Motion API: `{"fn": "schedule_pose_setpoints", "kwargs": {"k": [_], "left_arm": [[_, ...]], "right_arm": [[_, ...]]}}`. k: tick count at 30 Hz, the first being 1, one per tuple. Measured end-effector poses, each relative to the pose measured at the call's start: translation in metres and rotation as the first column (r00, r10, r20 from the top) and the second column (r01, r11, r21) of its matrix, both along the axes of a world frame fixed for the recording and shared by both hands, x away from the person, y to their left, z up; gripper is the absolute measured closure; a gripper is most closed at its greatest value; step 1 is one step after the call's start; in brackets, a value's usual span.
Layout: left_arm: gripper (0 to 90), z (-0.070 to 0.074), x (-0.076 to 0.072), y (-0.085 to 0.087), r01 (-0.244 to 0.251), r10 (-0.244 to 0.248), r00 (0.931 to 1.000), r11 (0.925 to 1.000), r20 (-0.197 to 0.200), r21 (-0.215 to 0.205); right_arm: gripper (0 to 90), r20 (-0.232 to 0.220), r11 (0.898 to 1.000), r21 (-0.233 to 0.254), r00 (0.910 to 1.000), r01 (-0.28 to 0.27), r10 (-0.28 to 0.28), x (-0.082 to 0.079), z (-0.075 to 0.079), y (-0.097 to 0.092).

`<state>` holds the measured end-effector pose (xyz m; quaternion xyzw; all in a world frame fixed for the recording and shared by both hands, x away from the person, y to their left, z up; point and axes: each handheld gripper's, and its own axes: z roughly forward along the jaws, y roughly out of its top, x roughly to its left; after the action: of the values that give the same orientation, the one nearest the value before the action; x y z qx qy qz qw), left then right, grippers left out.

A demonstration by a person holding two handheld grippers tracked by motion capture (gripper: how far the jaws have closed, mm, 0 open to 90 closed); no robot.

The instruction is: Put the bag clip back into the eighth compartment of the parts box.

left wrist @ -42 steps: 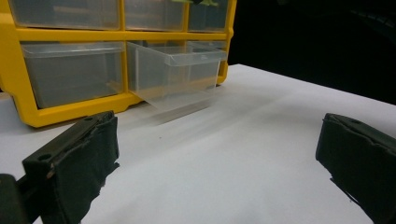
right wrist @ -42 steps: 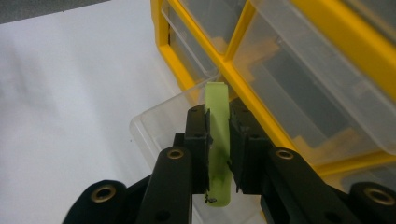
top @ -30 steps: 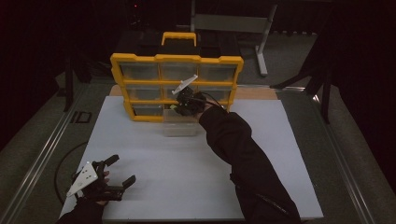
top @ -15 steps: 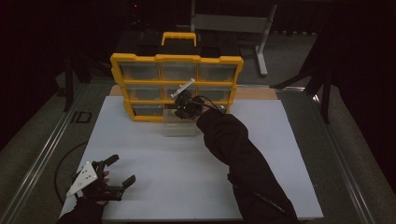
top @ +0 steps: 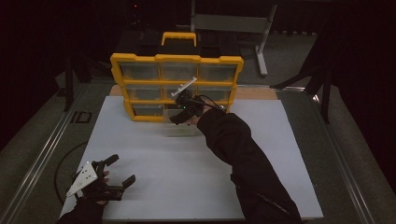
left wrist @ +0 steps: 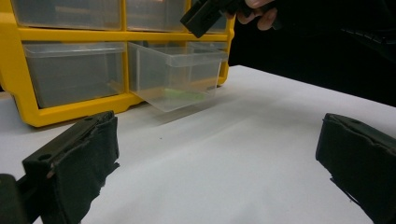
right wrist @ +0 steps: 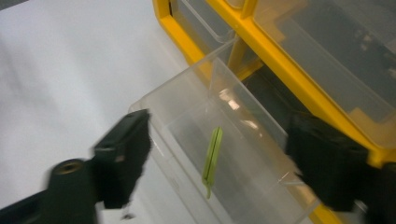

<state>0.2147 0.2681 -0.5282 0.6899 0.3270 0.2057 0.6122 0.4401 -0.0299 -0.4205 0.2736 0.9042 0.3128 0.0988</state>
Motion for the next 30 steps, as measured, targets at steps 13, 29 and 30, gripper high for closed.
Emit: {"fn": "schedule_pose_setpoints", "kwargs": {"k": [13,29,30], "left_arm": [[0.0,-0.001,0.002,-0.002,0.001,-0.001,1.0,1.0,0.0,0.002],[0.0,-0.001,0.002,-0.002,-0.001,0.001,1.0,1.0,-0.004,0.001],[0.0,-0.001,0.002,-0.002,-0.003,0.003,1.0,1.0,-0.006,0.004]], "right_arm": [[8.0,-0.043,0.998,0.057,0.9988,-0.018,0.021,-0.006,0.009,-0.016],[8.5,0.017,0.994,0.11,0.9995,-0.027,0.025,-0.019,0.017,-0.056],[8.5,0.021,0.993,0.11,0.9994,-0.03,0.028,-0.02,0.017,-0.058]]}}
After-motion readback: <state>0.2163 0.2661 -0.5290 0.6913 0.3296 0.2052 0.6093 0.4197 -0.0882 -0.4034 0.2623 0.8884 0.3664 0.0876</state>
